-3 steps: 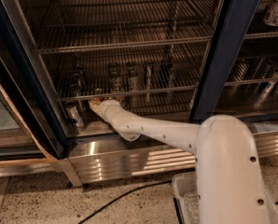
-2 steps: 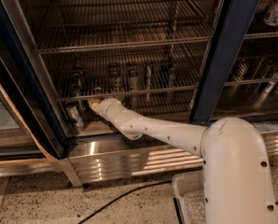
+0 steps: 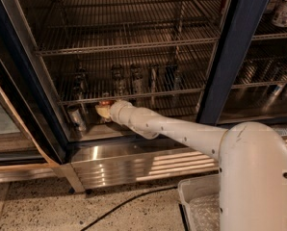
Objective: Pick coke can from bottom shelf of fridge
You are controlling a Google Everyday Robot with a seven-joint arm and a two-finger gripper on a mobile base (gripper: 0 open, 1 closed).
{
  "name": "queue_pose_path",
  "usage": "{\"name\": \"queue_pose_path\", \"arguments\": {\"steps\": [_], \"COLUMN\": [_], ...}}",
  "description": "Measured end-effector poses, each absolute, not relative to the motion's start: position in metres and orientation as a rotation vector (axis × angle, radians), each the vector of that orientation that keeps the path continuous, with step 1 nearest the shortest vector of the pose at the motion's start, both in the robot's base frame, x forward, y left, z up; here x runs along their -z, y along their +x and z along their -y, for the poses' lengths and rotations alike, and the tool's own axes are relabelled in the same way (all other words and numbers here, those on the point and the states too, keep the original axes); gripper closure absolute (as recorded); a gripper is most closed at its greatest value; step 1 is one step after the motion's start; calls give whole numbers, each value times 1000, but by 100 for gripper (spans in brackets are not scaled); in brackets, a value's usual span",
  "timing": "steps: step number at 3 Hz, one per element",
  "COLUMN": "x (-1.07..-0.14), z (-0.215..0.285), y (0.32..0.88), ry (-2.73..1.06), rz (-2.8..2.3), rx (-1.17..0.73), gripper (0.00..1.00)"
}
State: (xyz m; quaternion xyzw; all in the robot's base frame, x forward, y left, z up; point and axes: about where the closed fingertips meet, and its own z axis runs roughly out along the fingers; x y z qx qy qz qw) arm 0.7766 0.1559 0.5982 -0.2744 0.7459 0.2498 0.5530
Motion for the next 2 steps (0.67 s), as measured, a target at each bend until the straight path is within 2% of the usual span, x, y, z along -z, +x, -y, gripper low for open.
{"name": "queue_pose_path", "arguments": {"steps": [1,2], "x": [-619,-616], "z": [-150,-150], "y": [746,746], "ry": [-713,-714], "rz": [-1787,-1786], "rx": [-571,-572], "gripper": [100,100]}}
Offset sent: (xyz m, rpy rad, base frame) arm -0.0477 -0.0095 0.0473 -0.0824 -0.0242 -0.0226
